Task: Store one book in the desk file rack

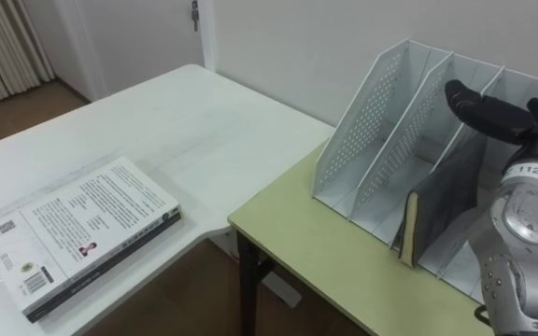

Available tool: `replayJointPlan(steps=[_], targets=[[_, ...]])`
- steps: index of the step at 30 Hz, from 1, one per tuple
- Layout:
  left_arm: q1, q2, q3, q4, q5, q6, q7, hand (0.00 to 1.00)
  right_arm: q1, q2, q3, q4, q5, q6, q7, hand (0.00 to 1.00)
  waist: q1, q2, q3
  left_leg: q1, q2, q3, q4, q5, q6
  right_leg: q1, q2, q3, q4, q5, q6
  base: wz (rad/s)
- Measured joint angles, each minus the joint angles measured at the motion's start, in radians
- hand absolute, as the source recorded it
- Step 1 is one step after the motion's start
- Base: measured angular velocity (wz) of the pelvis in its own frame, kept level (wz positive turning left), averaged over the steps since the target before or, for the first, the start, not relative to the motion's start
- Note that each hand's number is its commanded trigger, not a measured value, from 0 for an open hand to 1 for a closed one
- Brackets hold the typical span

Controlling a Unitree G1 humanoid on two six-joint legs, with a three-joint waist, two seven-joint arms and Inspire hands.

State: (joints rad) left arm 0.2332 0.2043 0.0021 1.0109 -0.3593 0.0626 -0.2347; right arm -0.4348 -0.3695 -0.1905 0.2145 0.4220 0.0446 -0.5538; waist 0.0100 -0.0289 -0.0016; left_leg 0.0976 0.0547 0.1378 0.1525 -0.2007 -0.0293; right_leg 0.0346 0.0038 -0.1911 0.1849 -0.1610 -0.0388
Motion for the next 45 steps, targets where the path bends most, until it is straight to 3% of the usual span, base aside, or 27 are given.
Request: replayJointPlan(steps=[5, 13, 17, 22, 30, 34, 36, 39, 41, 43, 45], targets=[[0.003, 0.0, 0.015, 0.001, 0.003, 0.0, 0.0, 0.0, 0.0, 0.0, -0.001, -0.015, 0.0, 0.0, -0.008, 0.0, -0.002, -0.009, -0.0013, 0.002, 0.0, 0.0, 0.001, 0.0, 0.0, 0.0, 0.001, 0.001, -0.002, 0.0, 0.0, 0.0], [0.004, 0.0, 0.016, 0.018, -0.003, -0.028, 0.0, 0.0, 0.007, 0.0, -0.01, -0.175, 0.011, -0.004, -0.008, 0.0, -0.006, -0.01, 0.0012, 0.001, 0.0, 0.0, 0.0, 0.0, 0.0, -0.001, 0.001, 0.002, -0.001, 0.0, 0.0, 0.0], [0.008, 0.0, 0.015, 0.019, -0.002, -0.041, 0.0, 0.0, 0.007, 0.0, -0.01, -0.274, 0.053, -0.009, 0.053, 0.0, -0.01, -0.011, 0.0013, 0.001, 0.0, -0.001, 0.0, 0.0, 0.0, 0.0, 0.001, -0.001, -0.002, 0.0, 0.0, 0.0], [0.02, -0.001, 0.033, 0.03, -0.001, -0.065, -0.005, 0.0, 0.039, 0.0, -0.007, -0.424, 0.103, -0.012, 0.239, 0.0, -0.012, -0.011, 0.0016, -0.001, 0.001, 0.001, 0.0, 0.0, 0.0, 0.001, 0.0, 0.0, -0.004, 0.0, 0.0, 0.0], [0.031, 0.008, 0.056, 0.035, -0.002, -0.071, -0.03, 0.0, 0.122, -0.025, 0.046, -0.471, 0.197, -0.01, 0.606, 0.0, -0.01, -0.026, 0.0012, -0.001, 0.003, 0.004, 0.001, 0.0, 0.0, 0.001, -0.003, 0.003, -0.006, 0.0, -0.001, 0.0], [0.034, 0.012, 0.094, 0.043, -0.001, -0.061, -0.061, 0.0, 0.204, -0.035, 0.056, -0.492, 0.202, 0.031, 0.817, 0.0, -0.005, -0.041, -0.0069, -0.004, 0.004, -0.001, 0.001, 0.0, 0.0, 0.004, -0.003, -0.003, -0.013, 0.002, -0.003, 0.03], [0.033, 0.021, 0.09, 0.04, -0.002, -0.054, -0.068, 0.0, 0.235, -0.072, 0.089, -0.491, 0.2, 0.039, 0.889, 0.0, 0.0, -0.047, -0.0078, -0.004, 0.005, 0.0, 0.001, 0.0, 0.0, 0.004, -0.002, -0.003, -0.013, 0.002, -0.003, 0.0], [0.005, 0.051, 0.056, 0.052, 0.0, -0.037, -0.077, 0.0, 0.305, -0.121, 0.185, -0.488, 0.16, 0.045, 0.994, 0.0, 0.012, -0.053, 0.0004, 0.0, 0.007, 0.001, 0.001, 0.0, -0.001, 0.016, 0.0, -0.007, -0.014, 0.002, -0.003, 0.01], [-0.022, 0.062, 0.052, 0.073, 0.002, -0.03, -0.084, 0.0, 0.366, -0.127, 0.239, -0.474, 0.106, 0.059, 1.063, 0.0, 0.038, -0.055, 0.0013, 0.002, 0.008, 0.005, 0.001, -0.001, -0.001, 0.017, 0.0, -0.004, -0.014, 0.002, -0.003, -0.04], [-0.047, 0.076, 0.05, 0.082, 0.001, -0.014, -0.098, 0.0, 0.406, -0.132, 0.304, -0.415, -0.002, 0.09, 1.169, 0.0, 0.065, -0.064, 0.0111, -0.004, 0.008, 0.006, 0.0, -0.002, -0.002, 0.011, 0.0, -0.005, -0.012, 0.002, -0.004, 0.02], [-0.067, 0.084, 0.029, 0.081, -0.001, -0.004, -0.102, 0.0, 0.447, -0.135, 0.328, -0.389, -0.079, 0.114, 1.233, 0.0, 0.084, -0.067, 0.0099, -0.018, 0.005, 0.003, 0.0, -0.003, -0.002, -0.002, -0.001, -0.003, -0.012, 0.003, -0.003, 0.09]])
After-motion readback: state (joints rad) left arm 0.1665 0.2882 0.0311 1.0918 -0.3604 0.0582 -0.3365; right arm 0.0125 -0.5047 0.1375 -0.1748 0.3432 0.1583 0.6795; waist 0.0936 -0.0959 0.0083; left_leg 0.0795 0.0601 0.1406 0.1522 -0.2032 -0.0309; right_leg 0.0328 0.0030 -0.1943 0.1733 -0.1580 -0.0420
